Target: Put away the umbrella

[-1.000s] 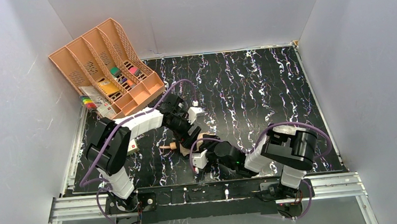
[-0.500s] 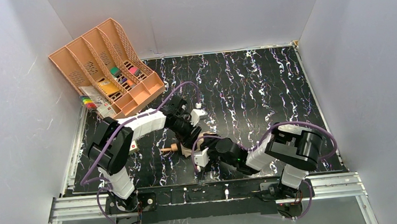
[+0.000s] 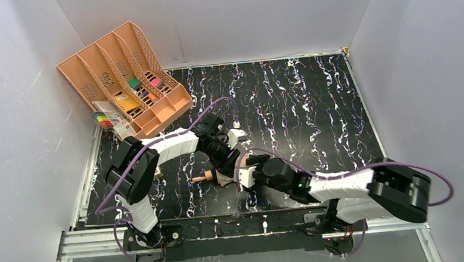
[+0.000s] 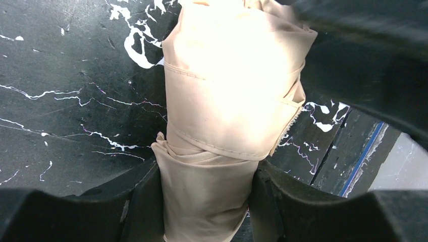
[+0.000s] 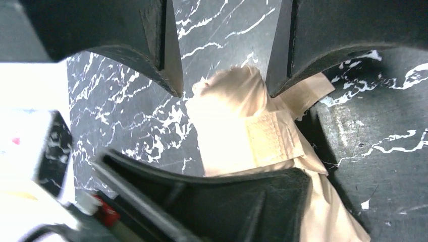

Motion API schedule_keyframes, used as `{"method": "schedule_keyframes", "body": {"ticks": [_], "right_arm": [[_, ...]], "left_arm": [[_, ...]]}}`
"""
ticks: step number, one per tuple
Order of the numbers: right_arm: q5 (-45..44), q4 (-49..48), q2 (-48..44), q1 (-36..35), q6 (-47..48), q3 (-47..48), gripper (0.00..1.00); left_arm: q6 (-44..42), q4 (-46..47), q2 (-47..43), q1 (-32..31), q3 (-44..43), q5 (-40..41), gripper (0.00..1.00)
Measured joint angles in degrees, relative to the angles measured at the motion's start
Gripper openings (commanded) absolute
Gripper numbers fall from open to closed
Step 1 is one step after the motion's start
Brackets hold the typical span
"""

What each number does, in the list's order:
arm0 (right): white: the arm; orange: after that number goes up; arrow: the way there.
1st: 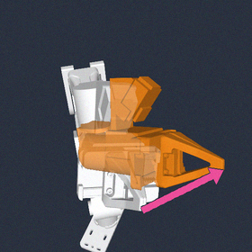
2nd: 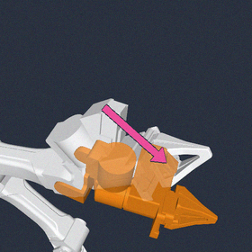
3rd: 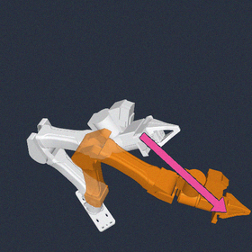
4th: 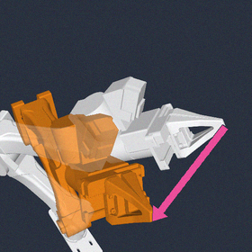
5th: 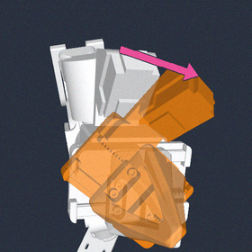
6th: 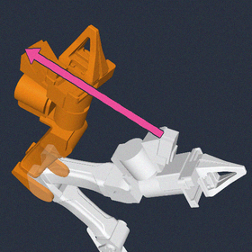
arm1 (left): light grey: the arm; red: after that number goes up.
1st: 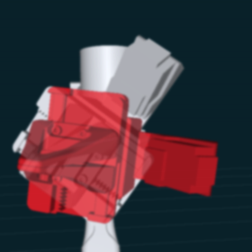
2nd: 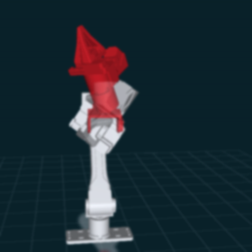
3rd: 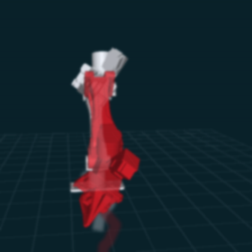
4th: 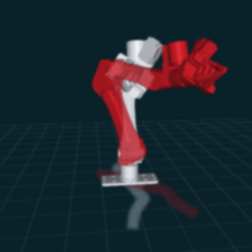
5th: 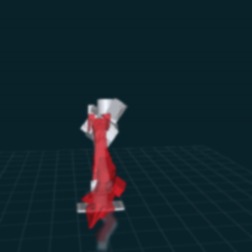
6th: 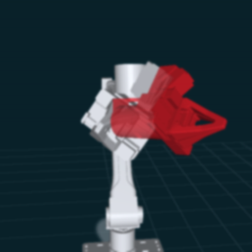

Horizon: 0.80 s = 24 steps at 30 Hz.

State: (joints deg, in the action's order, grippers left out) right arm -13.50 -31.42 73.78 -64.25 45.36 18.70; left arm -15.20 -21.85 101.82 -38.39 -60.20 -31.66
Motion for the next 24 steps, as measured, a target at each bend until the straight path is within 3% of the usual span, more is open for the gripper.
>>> {"method": "schedule_keyframes", "body": {"ticks": [11,18,24], "right_arm": [[-6.8,18.2,-25.4,0.0,-27.2,0.3,0.61],[-15.2,37.9,-22.7,2.3,-57.7,14.4,0.64],[-7.9,45.3,-17.1,9.8,-82.4,16.0,0.64]], "left_arm": [[3.0,-0.5,0.9,0.0,-1.0,1.0,0.0],[7.8,0.2,0.9,-0.1,-1.0,2.3,0.0],[14.5,2.3,1.3,-0.2,-1.9,6.8,0.0]]}}
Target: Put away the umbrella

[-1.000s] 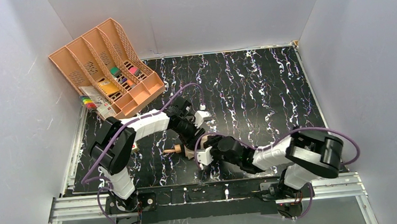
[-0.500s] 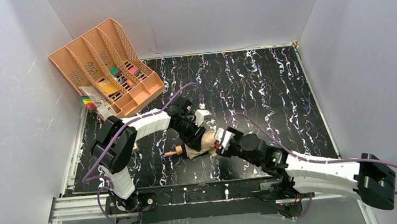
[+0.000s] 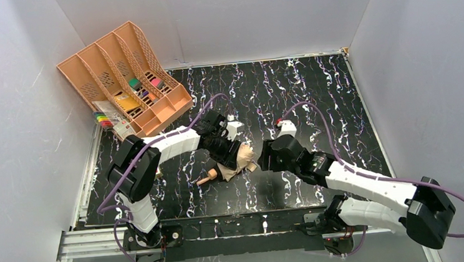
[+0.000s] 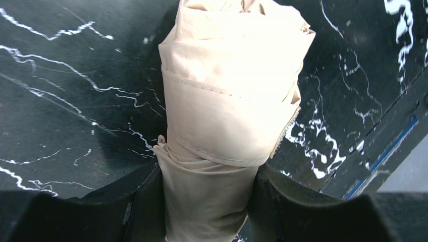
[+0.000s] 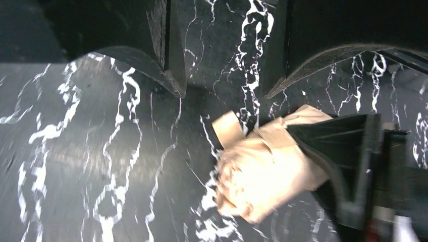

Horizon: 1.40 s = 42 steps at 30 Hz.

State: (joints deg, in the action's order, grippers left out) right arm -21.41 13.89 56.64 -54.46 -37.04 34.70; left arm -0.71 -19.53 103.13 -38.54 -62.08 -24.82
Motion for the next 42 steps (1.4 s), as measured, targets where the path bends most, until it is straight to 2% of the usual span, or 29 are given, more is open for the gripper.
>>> {"method": "schedule_keyframes", "body": {"ticks": [4,7,12,16,22,28,33,42], "right_arm": [[6.5,-0.3,1.5,6.2,-10.9,-4.2,0.64],[12.8,-3.6,3.0,12.0,-14.4,-6.9,0.66],[23.1,-11.2,10.2,19.5,-14.7,-7.5,0.66],[29.1,-15.8,16.8,22.5,-11.9,-6.8,0.59],[38.9,-23.5,26.3,25.7,-4.5,-3.6,0.58],[44.3,-24.6,33.1,27.1,1.9,1.8,0.53],[47.9,-26.0,35.6,27.3,3.2,2.5,0.48],[52.0,-32.3,36.7,27.5,2.6,-0.3,0.48]], "left_arm": [[4.9,1.7,0.1,0.0,-0.1,2.5,0.0],[8.9,4.1,-0.7,0.0,1.4,3.6,0.0],[13.7,8.0,-2.4,0.0,4.4,4.9,0.0],[15.8,9.9,-3.1,0.0,5.7,5.5,0.0],[16.8,10.6,-3.6,0.0,6.3,5.9,0.0],[17.0,10.7,-3.6,-0.1,6.4,6.1,0.0],[17.4,10.7,-3.6,-0.2,6.2,6.5,0.0],[17.5,10.2,-3.4,-0.3,5.8,6.7,0.0]]}}
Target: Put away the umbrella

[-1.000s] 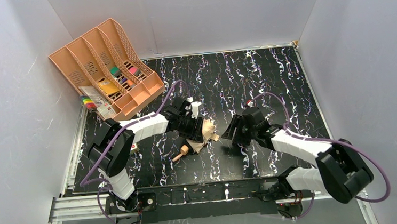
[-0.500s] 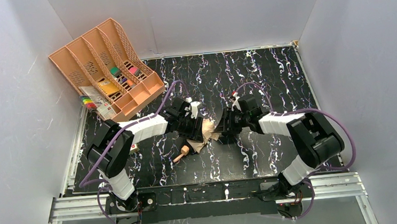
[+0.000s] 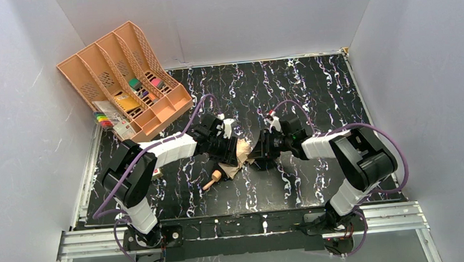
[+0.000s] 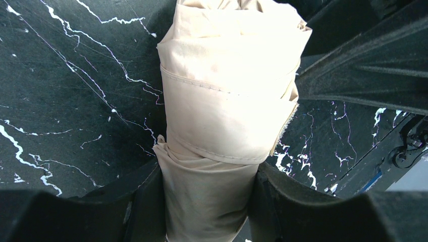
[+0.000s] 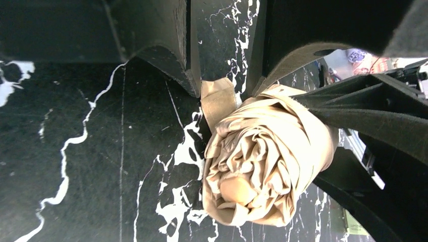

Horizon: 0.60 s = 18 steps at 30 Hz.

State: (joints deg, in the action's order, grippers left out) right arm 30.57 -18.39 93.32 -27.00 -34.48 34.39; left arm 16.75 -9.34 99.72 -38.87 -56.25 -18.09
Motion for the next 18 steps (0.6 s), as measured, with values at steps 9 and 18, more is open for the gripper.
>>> {"method": "schedule_keyframes", "body": {"ticks": [9,18], "right_arm": [[2.8,-10.8,0.7,0.0,-5.0,-5.1,0.47],[2.2,-20.1,1.4,0.0,-10.1,-9.9,0.38]], "left_arm": [[0.0,-0.1,0.2,0.0,-0.1,0.0,0.0],[0.0,-0.1,0.3,-0.1,-0.1,0.2,0.0]]}}
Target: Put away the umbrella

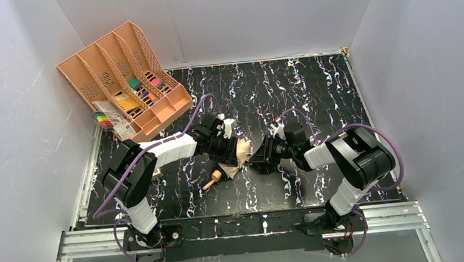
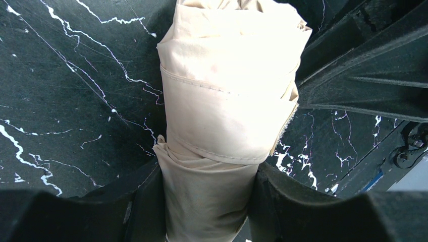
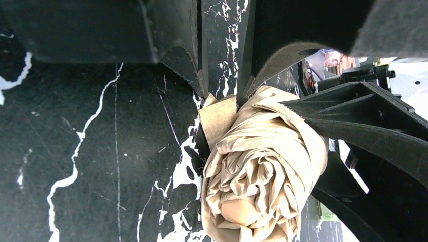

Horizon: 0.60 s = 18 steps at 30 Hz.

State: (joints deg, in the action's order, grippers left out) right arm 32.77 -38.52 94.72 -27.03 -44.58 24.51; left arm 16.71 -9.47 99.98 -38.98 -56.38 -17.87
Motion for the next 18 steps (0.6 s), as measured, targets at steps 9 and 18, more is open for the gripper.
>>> {"method": "schedule_keyframes", "body": {"ticks": [9,18], "right_arm": [[-16.7,12.6,-12.0,-0.3,-4.6,-1.9,0.53],[-36.5,16.9,-34.6,-16.2,-36.6,-14.9,0.7]], "left_arm": [[0.3,-0.2,0.0,-0.2,0.0,0.7,0.0],[4.4,0.3,-0.4,-1.3,0.3,4.0,0.0]]}}
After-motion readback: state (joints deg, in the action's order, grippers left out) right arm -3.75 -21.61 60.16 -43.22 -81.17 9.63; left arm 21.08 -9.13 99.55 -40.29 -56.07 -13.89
